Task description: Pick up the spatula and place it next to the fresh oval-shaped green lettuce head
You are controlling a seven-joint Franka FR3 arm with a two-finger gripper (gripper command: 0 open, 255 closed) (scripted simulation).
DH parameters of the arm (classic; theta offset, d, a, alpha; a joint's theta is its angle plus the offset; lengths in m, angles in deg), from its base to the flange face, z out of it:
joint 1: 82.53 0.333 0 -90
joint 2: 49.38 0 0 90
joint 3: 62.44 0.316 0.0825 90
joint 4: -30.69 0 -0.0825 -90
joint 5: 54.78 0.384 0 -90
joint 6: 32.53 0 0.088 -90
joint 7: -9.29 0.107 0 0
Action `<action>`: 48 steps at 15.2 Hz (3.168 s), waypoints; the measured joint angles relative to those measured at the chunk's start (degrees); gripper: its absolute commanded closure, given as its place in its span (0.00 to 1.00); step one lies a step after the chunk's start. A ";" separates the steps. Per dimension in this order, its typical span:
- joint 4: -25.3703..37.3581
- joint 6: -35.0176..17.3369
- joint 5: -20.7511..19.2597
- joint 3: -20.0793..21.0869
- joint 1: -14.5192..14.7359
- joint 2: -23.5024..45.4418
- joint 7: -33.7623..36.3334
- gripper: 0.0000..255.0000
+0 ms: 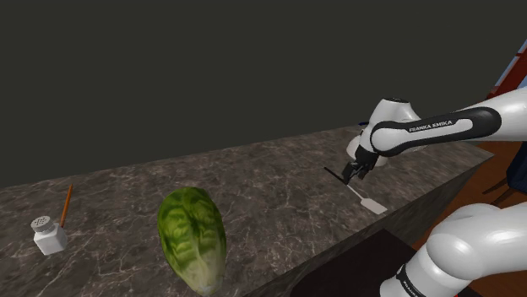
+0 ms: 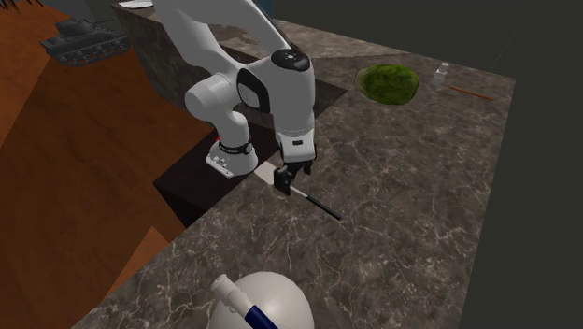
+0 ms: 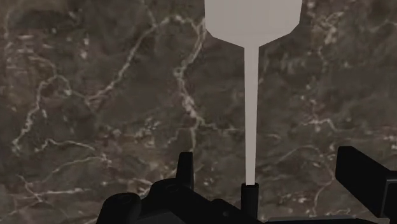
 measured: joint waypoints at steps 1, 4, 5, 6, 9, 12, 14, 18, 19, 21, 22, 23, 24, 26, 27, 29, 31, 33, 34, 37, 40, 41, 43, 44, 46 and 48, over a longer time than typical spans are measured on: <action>-0.34 -1.02 -0.13 -0.27 -0.10 0.68 -0.20 0.00; -1.31 -4.09 -0.25 -0.66 -0.04 2.78 -0.29 0.00; -1.43 -4.52 -0.24 -0.68 0.00 3.08 -0.25 0.00; -1.48 -4.77 -0.23 -0.70 0.02 3.27 -0.25 0.00; -1.56 -5.00 -0.22 -0.69 0.05 3.41 -0.21 0.00; -1.57 -5.03 -0.22 -0.69 0.05 3.43 -0.21 1.00; -1.57 -5.03 -0.22 -0.69 0.05 3.43 -0.20 1.00; -1.57 -5.04 -0.22 -0.69 0.05 3.43 -0.20 1.00; -1.57 -5.04 -0.22 -0.69 0.05 3.43 -0.20 1.00; -1.57 -5.04 -0.22 -0.69 0.05 3.43 -0.20 1.00; -1.41 -4.45 -0.20 -0.60 0.05 2.98 -0.16 1.00; -1.12 -3.58 -0.18 -0.50 0.02 2.41 -0.15 1.00; -0.70 -2.66 -0.11 -0.40 0.04 1.90 -0.14 1.00; 0.01 -0.61 -0.06 -0.21 -0.04 0.54 -0.16 1.00; 0.36 0.33 0.02 -0.04 -0.01 -0.04 -0.07 1.00; 1.28 2.17 0.17 0.18 0.04 -0.96 -0.03 1.00; 2.37 4.07 0.32 0.38 0.08 -1.79 -0.03 1.00; 3.32 6.11 0.39 0.54 0.02 -2.88 -0.11 1.00; 3.86 7.07 0.47 0.64 0.04 -3.31 -0.12 1.00; 5.38 10.06 0.64 0.95 0.03 -4.79 -0.15 1.00; 7.25 12.88 0.89 1.27 0.11 -5.73 -0.15 1.00; 7.68 13.83 0.99 1.47 0.15 -6.25 -0.03 1.00; 8.95 15.30 1.14 1.59 0.23 -6.44 -0.09 1.00; 9.49 16.21 1.23 1.76 0.27 -6.81 -0.01 1.00; 10.97 17.90 1.42 1.96 0.37 -7.03 0.00 1.00; 12.20 19.48 1.53 2.07 0.39 -7.38 -0.07 1.00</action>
